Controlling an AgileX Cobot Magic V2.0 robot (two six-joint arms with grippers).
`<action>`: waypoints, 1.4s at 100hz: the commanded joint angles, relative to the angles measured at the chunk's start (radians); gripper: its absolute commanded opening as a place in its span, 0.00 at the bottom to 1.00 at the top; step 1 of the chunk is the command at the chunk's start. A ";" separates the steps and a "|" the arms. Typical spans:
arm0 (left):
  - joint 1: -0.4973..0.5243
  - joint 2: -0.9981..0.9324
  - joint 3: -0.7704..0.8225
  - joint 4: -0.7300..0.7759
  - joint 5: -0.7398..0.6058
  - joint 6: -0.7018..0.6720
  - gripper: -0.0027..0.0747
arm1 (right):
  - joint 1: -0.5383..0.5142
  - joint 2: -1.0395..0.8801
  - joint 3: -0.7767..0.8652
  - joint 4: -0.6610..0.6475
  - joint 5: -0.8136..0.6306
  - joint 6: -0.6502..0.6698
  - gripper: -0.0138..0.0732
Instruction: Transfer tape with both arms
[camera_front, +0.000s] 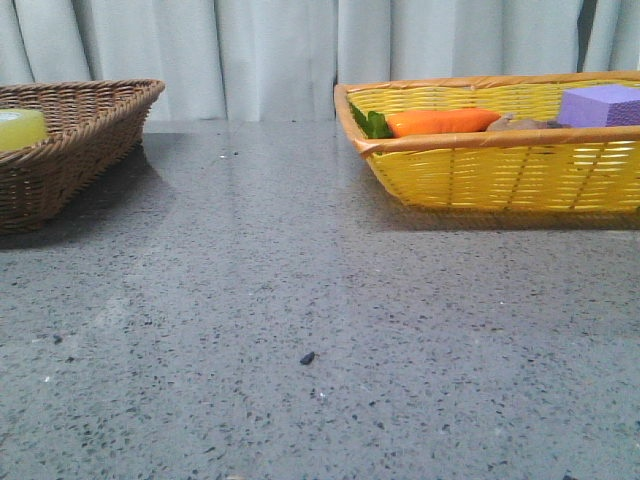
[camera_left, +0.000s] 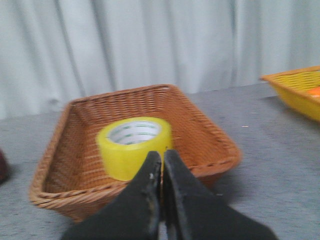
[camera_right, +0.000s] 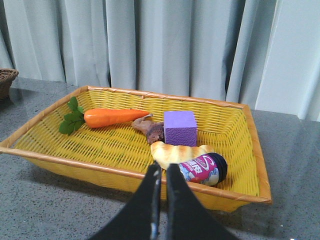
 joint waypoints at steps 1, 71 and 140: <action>0.006 0.011 0.047 0.077 -0.220 -0.104 0.01 | -0.005 0.000 -0.018 -0.051 -0.060 -0.001 0.07; 0.038 -0.080 0.250 0.244 -0.014 -0.357 0.01 | -0.005 0.000 -0.016 -0.051 -0.060 -0.001 0.07; 0.038 -0.080 0.250 0.244 -0.008 -0.357 0.01 | -0.005 0.000 -0.016 -0.051 -0.060 -0.001 0.07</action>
